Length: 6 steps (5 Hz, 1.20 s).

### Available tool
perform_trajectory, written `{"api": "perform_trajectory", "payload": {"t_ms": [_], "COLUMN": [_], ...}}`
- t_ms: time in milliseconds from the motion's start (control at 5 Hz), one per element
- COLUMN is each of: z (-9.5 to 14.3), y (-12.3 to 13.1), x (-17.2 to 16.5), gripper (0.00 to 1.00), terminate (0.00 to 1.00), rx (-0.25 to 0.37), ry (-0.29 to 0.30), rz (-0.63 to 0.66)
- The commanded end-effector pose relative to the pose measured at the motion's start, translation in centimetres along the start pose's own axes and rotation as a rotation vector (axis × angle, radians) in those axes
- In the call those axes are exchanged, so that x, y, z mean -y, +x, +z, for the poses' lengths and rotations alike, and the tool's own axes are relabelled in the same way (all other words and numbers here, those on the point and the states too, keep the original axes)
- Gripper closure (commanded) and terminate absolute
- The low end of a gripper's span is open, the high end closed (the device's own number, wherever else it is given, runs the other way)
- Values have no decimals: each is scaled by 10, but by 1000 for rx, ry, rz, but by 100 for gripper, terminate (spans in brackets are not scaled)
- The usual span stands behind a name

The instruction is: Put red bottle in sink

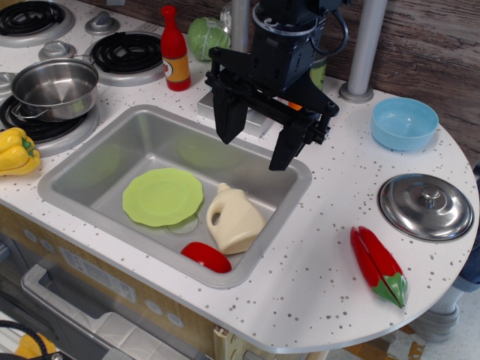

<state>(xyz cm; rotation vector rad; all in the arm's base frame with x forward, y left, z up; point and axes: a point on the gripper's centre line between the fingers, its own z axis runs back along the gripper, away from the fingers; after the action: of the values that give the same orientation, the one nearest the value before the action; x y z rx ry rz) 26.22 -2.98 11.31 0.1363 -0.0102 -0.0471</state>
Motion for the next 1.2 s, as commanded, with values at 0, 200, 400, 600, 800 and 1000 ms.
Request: {"api": "perform_trajectory", "payload": {"t_ms": [0, 200, 400, 600, 800, 1000], "z": [0, 7, 17, 17, 17, 9], "y": [0, 7, 22, 38, 62, 81], "x": [0, -52, -95, -136, -171, -193], "gripper": [0, 0, 0, 0, 0, 0], "terminate": [0, 0, 0, 0, 0, 0], "rx": [0, 75, 105, 215, 269, 303], "ry": [0, 61, 53, 48, 51, 19], "rz": [0, 6, 11, 81, 94, 96]}}
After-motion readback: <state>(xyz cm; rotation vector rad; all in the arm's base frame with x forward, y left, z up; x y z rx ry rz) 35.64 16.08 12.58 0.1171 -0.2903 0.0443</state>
